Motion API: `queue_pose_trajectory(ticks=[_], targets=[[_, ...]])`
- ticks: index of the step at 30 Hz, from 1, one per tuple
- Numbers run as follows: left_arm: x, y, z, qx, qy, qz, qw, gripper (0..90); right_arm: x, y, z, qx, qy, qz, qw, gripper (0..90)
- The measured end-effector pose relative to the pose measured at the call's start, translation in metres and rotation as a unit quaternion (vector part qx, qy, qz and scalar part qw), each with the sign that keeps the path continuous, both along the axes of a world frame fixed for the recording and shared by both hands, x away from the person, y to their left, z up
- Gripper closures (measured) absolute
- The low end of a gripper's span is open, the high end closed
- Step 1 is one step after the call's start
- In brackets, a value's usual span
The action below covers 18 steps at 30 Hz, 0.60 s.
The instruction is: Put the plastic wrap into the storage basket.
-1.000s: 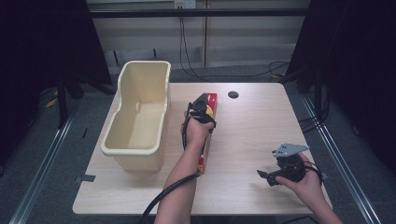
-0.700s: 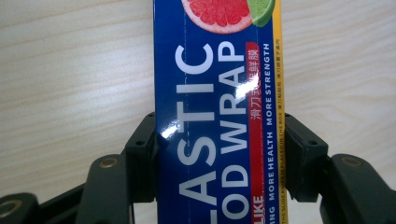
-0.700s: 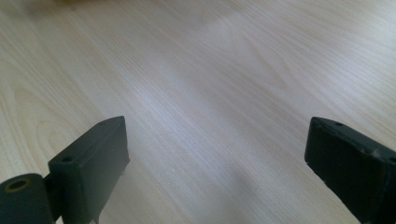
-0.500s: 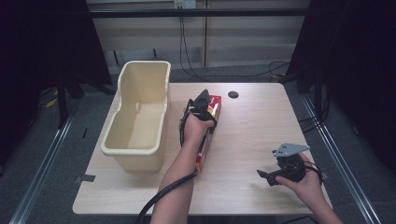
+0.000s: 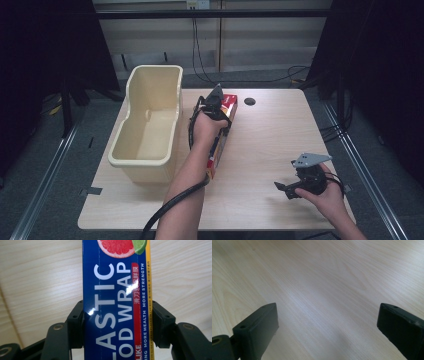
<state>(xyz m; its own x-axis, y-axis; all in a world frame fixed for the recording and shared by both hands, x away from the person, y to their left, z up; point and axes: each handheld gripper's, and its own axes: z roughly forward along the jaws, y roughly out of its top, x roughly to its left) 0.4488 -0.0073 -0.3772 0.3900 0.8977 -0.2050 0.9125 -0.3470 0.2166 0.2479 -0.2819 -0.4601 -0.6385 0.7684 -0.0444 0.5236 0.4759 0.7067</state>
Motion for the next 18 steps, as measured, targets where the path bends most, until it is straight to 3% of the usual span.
queue_pose_trajectory(ticks=[1,5,7,9,11,12,18], targets=[[-0.001,0.0,0.004,-0.001,0.004,0.012,0.9999,41.2,0.0,0.0,0.0,0.0,0.001,0.001,1.0,3.2],[-0.001,0.007,0.021,0.006,-0.004,0.008,0.9999,41.2,0.0,-0.001,0.0,0.001,-0.004,0.003,1.0,2.6],[-0.002,0.01,0.03,0.002,-0.004,0.017,0.9998,41.2,0.0,-0.001,0.0,0.003,-0.003,0.005,1.0,2.6],[-0.002,0.014,0.039,0.0,-0.006,0.006,1.0,41.2,0.0,-0.001,0.0,0.003,-0.001,0.005,1.0,2.5],[-0.003,0.015,0.047,0.0,-0.005,0.016,0.9999,41.2,0.0,-0.001,-0.001,0.007,0.001,0.008,0.9999,2.5],[-0.003,0.017,0.051,0.003,-0.007,0.007,0.9999,41.2,0.0,0.0,0.0,0.005,0.0,0.006,1.0,2.5],[-0.005,0.025,0.07,-0.004,-0.014,0.022,0.9996,41.2,0.0,0.0,0.001,0.006,0.0,0.005,1.0,2.2]])
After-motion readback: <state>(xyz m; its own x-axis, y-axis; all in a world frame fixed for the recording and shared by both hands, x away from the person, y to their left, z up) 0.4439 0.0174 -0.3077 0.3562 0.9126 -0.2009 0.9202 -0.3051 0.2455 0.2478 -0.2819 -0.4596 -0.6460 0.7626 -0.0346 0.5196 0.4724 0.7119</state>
